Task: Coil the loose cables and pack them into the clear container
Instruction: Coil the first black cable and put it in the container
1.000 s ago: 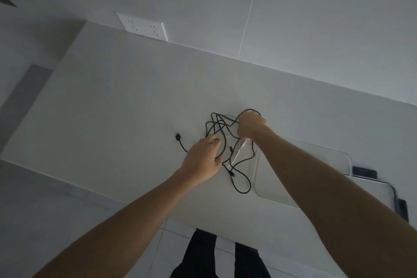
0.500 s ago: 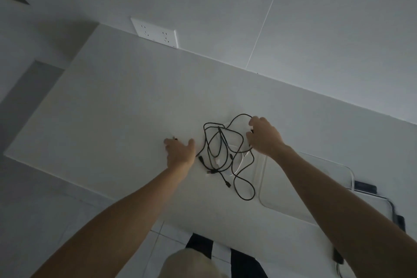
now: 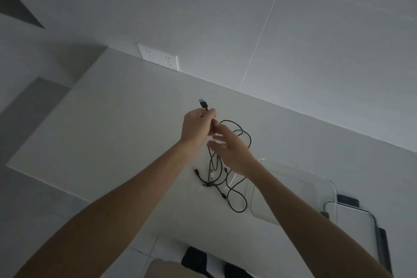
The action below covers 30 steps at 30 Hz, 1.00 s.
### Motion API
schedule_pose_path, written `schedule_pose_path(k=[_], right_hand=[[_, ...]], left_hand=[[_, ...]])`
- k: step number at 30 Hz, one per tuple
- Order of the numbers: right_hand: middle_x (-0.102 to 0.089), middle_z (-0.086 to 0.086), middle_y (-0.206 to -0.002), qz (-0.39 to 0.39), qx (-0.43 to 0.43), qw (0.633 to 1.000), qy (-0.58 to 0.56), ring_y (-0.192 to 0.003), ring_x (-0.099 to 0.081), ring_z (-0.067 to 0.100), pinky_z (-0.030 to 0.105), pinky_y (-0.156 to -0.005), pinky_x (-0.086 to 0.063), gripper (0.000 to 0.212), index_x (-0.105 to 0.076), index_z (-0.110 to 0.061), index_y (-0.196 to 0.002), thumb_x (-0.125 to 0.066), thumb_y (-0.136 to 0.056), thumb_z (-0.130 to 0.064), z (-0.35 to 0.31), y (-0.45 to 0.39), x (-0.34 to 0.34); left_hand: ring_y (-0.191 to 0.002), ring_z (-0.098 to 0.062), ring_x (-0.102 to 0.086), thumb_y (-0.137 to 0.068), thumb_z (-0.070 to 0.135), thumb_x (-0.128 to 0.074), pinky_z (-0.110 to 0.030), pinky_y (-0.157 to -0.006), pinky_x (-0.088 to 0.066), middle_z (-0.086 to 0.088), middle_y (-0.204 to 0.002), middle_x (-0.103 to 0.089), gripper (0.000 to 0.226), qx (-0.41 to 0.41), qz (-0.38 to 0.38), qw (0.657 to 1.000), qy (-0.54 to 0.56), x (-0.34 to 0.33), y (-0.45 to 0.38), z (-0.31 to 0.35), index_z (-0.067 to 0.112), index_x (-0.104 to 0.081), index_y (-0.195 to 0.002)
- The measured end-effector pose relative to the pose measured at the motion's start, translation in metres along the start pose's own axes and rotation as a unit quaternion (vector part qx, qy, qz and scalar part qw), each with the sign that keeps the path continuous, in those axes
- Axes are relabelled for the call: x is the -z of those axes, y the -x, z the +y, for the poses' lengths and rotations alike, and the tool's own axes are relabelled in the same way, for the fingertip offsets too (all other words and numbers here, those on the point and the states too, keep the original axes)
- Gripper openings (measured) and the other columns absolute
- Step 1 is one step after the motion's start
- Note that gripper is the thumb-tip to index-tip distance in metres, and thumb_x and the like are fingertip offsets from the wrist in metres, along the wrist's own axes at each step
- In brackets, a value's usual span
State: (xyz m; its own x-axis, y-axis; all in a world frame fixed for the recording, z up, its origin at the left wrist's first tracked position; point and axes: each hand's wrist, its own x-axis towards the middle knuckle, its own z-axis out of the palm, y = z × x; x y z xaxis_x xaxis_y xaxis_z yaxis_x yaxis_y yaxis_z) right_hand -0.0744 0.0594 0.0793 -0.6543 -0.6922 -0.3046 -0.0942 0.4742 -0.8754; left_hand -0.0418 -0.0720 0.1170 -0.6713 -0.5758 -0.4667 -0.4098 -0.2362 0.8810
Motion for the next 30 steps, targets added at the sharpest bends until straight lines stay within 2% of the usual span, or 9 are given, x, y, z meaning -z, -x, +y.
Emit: schedule_pose_path(k=[4,6,8,10,13,17,22,28,30], right_hand=[[-0.077,0.004,-0.097,0.049,0.052,0.996,-0.050,-0.099,-0.072,0.019,0.041,-0.094,-0.053,0.039,-0.053,-0.026,-0.137,-0.061,-0.099,-0.017,-0.053,0.008,0.042],[-0.076,0.007,-0.082,0.086,0.067,0.988,-0.107,-0.086,-0.074,0.025,0.043,-0.092,-0.055,0.033,-0.060,-0.019,-0.134,-0.059,-0.101,-0.016,-0.075,0.019,0.061],[-0.070,0.006,-0.072,0.121,0.090,0.973,-0.172,-0.076,-0.073,0.023,0.047,-0.092,-0.059,0.020,-0.070,-0.007,-0.117,-0.060,-0.102,-0.016,-0.089,0.036,0.076],[-0.062,0.004,-0.068,0.151,0.105,0.962,-0.201,-0.069,-0.067,0.022,0.045,-0.087,-0.059,0.024,-0.071,-0.003,-0.097,-0.056,-0.105,-0.019,-0.096,0.054,0.088],[-0.048,0.002,-0.063,0.151,0.124,0.944,-0.265,-0.061,-0.049,0.021,0.036,-0.070,-0.053,0.033,-0.064,-0.005,-0.088,-0.044,-0.110,-0.019,-0.100,0.080,0.101],[-0.029,0.005,-0.068,0.107,0.129,0.914,-0.370,-0.064,-0.025,0.023,0.030,-0.065,-0.042,0.032,-0.056,-0.007,-0.087,-0.043,-0.110,-0.024,-0.093,0.102,0.110],[-0.034,0.005,-0.071,0.109,0.143,0.899,-0.399,-0.066,-0.033,0.019,0.030,-0.069,-0.043,0.029,-0.059,-0.007,-0.093,-0.048,-0.105,-0.031,-0.071,0.121,0.121],[-0.040,0.003,-0.072,0.129,0.149,0.913,-0.356,-0.068,-0.038,0.019,0.033,-0.072,-0.043,0.028,-0.063,-0.012,-0.090,-0.046,-0.104,-0.030,-0.061,0.130,0.133],[-0.043,0.004,-0.072,0.128,0.157,0.925,-0.321,-0.068,-0.042,0.019,0.034,-0.073,-0.043,0.028,-0.063,-0.012,-0.091,-0.045,-0.105,-0.029,-0.062,0.132,0.136]], left_hand=[[-0.076,-0.011,-0.063,-0.085,0.023,-0.067,-0.026,-0.076,-0.049,0.000,-0.077,-0.072,0.023,-0.085,-0.042,0.995,-0.016,-0.012,0.033,0.071,0.002,-0.075,-0.082],[-0.083,-0.006,-0.063,-0.086,0.028,-0.067,-0.026,-0.077,-0.045,0.008,-0.082,-0.073,0.020,-0.123,-0.040,0.991,-0.020,-0.021,0.046,0.097,0.010,-0.077,-0.083],[-0.095,-0.002,-0.061,-0.088,0.033,-0.065,-0.026,-0.081,-0.043,0.013,-0.092,-0.073,0.018,-0.171,-0.024,0.985,-0.002,-0.029,0.055,0.121,0.020,-0.078,-0.087],[-0.098,-0.006,-0.062,-0.091,0.031,-0.064,-0.029,-0.087,-0.045,0.010,-0.098,-0.072,0.020,-0.178,-0.048,0.981,0.054,-0.035,0.062,0.140,0.019,-0.079,-0.096],[-0.109,-0.017,-0.069,-0.095,0.029,-0.059,-0.040,-0.100,-0.051,-0.003,-0.112,-0.076,0.027,-0.136,-0.149,0.973,0.113,-0.051,0.069,0.149,0.013,-0.076,-0.109],[-0.119,-0.023,-0.067,-0.103,0.050,-0.042,-0.045,-0.110,-0.045,-0.011,-0.125,-0.072,0.055,-0.015,-0.305,0.938,0.164,-0.082,0.073,0.132,0.005,-0.058,-0.131],[-0.125,-0.024,-0.063,-0.102,0.062,-0.031,-0.043,-0.117,-0.038,-0.014,-0.134,-0.066,0.076,0.050,-0.376,0.913,0.152,-0.107,0.079,0.117,-0.001,-0.047,-0.141],[-0.123,-0.025,-0.065,-0.101,0.066,-0.029,-0.033,-0.099,-0.051,-0.021,-0.140,-0.060,0.088,0.088,-0.413,0.893,0.151,-0.121,0.091,0.123,-0.007,-0.032,-0.150],[-0.122,-0.024,-0.064,-0.100,0.068,-0.028,-0.037,-0.102,-0.050,-0.018,-0.142,-0.059,0.090,0.086,-0.412,0.900,0.113,-0.124,0.090,0.123,-0.006,-0.028,-0.152]])
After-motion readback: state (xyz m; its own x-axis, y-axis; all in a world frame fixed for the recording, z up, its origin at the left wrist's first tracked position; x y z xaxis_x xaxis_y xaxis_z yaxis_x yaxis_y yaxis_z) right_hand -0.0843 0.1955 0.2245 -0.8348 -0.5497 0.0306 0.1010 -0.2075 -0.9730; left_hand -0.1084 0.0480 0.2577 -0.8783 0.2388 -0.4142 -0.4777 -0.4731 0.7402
